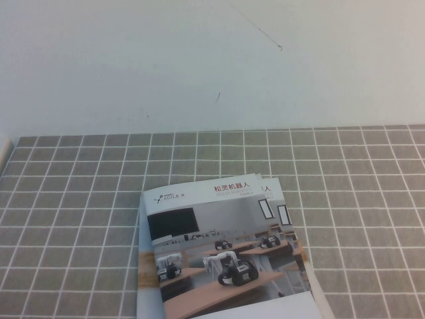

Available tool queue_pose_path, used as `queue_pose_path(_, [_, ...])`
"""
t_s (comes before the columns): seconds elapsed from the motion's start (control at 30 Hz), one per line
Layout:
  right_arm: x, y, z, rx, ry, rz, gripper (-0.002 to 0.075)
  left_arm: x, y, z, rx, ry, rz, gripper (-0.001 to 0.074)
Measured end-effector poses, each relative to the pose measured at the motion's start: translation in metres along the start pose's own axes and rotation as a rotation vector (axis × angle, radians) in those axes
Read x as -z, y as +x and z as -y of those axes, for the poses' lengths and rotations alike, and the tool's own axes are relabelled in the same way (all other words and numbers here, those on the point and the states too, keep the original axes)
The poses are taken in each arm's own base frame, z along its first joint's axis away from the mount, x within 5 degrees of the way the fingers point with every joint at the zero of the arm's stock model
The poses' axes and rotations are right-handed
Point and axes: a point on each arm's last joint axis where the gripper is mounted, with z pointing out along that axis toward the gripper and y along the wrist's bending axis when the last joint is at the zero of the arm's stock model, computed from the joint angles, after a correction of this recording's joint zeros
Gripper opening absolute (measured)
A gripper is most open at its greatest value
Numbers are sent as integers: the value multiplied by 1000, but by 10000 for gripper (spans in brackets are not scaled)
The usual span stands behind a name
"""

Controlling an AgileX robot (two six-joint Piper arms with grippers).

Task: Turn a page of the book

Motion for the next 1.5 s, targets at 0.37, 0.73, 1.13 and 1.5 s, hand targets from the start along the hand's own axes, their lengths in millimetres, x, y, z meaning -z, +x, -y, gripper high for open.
queue_pose_path(0.37, [0, 0, 0, 0, 0, 0, -3, 0, 0, 0, 0, 0, 0, -2])
queue_pose_path(0.73, [0, 0, 0, 0, 0, 0, -3, 0, 0, 0, 0, 0, 0, -4])
queue_pose_path(1.13, [0, 0, 0, 0, 0, 0, -3, 0, 0, 0, -8, -1, 0, -4])
queue_pose_path(1.5, [0, 0, 0, 0, 0, 0, -3, 1, -14, -2, -60, -22, 172, -4])
